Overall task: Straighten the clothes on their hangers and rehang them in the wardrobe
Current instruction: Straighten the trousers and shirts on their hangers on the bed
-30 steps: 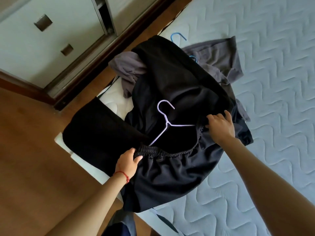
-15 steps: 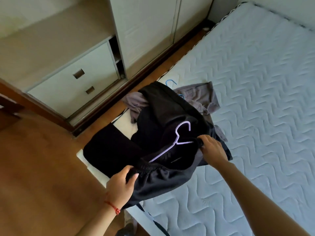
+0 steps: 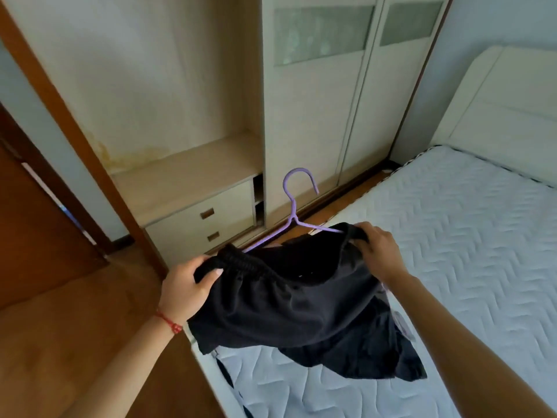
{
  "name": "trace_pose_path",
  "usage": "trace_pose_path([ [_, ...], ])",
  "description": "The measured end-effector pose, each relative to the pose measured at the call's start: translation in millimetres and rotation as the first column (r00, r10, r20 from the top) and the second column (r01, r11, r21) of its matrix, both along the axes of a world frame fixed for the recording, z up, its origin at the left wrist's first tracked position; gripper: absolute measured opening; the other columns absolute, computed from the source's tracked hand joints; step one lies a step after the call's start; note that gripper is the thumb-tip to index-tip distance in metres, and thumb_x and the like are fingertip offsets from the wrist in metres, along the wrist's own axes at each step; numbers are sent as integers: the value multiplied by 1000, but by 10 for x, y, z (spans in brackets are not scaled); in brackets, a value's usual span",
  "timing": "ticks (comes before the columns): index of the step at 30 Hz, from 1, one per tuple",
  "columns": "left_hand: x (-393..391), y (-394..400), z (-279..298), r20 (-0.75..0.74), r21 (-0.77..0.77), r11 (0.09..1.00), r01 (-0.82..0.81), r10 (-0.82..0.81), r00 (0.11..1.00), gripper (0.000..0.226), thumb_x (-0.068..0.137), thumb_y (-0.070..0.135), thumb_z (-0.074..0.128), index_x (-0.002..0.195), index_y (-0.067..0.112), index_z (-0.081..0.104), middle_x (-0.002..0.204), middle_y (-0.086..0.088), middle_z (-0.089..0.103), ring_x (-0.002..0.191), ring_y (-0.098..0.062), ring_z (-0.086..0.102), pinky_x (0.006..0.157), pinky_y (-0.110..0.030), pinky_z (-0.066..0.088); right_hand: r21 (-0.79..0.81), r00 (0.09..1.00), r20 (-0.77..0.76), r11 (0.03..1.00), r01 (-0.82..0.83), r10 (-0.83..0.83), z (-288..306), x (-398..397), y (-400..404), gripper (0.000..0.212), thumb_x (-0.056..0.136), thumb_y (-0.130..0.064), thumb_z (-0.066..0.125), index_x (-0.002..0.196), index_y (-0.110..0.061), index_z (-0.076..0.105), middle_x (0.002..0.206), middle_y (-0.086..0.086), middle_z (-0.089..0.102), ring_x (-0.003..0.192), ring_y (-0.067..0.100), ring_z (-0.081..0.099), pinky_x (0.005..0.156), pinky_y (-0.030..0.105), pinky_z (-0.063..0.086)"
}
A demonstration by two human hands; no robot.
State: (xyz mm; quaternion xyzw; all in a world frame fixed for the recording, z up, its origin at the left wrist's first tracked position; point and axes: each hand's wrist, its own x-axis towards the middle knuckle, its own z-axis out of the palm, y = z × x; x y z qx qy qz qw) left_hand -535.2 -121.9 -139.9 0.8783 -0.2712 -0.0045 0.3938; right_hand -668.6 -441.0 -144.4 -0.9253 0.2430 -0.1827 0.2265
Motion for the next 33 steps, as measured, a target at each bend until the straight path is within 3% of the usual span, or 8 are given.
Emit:
trace_pose_path([
  [3,217,104,452,156,-18,999,-39,41,987,54,75,49,48,102,7,66,93,-11,72,87,-29,67,73,-37,54,-36,990,141,999,17,-12,507,199,131,24,88,-11,55,112,-8,61,100,17,67,93,37,59,81,37,44],
  [7,478,249,1063,357,-52,997,-59,73,931,32,83,27,62,102,1,64,88,-17,71,81,-33,67,59,-26,42,-84,948,318,995,50,-21,1159,401,372,23,85,-5,58,106,-3,65,96,17,69,89,36,60,69,20,29],
  [10,652,423,1478,465,-92,991,-97,129,876,27,85,19,62,106,3,64,95,-16,71,87,-34,66,66,-31,44,-82,919,394,995,53,-17,1600,536,621,22,87,-8,56,106,-6,65,98,13,70,91,32,61,77,29,40],
  [13,847,650,1852,563,-145,984,-102,167,809,26,84,19,63,105,3,64,101,-14,70,90,-35,66,69,-36,49,-116,879,477,991,61,1,1999,656,918,20,88,-8,55,105,-7,65,96,11,70,89,30,61,80,34,42],
  [20,1299,1177,2564,672,-269,963,-23,205,711,23,85,22,60,103,7,63,101,-10,68,89,-32,64,68,-30,42,-162,808,587,972,168,-41,2721,865,1615,21,89,-12,55,107,-10,64,96,10,70,90,30,60,75,28,38],
  [23,1397,1345,2809,699,-310,949,56,187,690,24,85,21,60,104,6,62,101,-10,67,90,-31,63,70,-33,47,-152,772,630,960,233,-87,2899,823,1885,20,88,-14,55,106,-11,64,96,9,70,91,30,61,75,28,38],
  [29,1332,1429,3317,784,-371,898,237,166,598,23,84,18,62,101,4,63,97,-12,67,84,-31,64,65,-33,48,-158,670,719,894,420,-187,3357,366,2340,20,88,-13,56,106,-9,64,97,12,69,92,32,59,75,29,37],
  [33,1125,1302,3608,808,-398,841,366,133,574,22,83,17,64,101,3,63,95,-13,68,81,-35,64,63,-36,48,-192,605,764,815,546,-225,3644,-148,2539,21,88,-13,55,106,-10,64,96,12,69,92,30,58,84,36,41],
])
